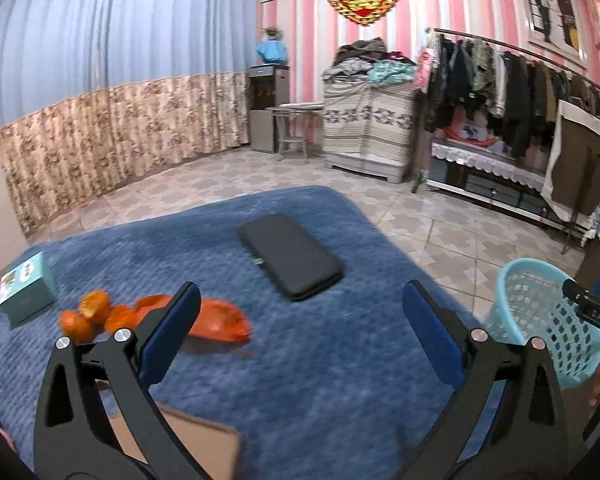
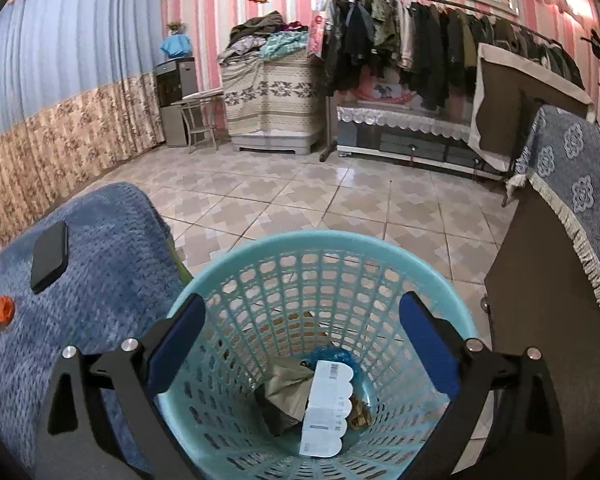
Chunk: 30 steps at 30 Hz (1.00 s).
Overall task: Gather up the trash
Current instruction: 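Move both tools back to the pile, toward the orange peel and net bag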
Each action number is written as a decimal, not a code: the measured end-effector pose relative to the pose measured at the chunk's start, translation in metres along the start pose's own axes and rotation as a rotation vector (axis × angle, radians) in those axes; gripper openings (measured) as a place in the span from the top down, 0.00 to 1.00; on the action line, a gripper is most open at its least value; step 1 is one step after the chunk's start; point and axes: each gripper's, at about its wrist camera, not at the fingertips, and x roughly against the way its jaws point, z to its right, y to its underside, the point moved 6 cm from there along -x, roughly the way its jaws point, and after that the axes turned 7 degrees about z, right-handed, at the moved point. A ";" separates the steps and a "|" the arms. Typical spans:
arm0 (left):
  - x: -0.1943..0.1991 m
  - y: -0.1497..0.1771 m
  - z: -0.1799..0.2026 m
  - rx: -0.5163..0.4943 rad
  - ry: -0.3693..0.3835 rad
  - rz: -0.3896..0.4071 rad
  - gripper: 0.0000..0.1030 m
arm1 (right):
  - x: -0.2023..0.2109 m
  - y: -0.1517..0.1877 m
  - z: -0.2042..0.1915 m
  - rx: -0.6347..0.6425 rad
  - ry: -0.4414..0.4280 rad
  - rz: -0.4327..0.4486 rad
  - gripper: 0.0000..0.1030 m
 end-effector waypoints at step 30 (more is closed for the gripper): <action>0.050 0.047 -0.221 0.148 -0.284 -0.024 0.05 | 0.062 0.037 -0.149 0.194 -0.241 -0.006 0.07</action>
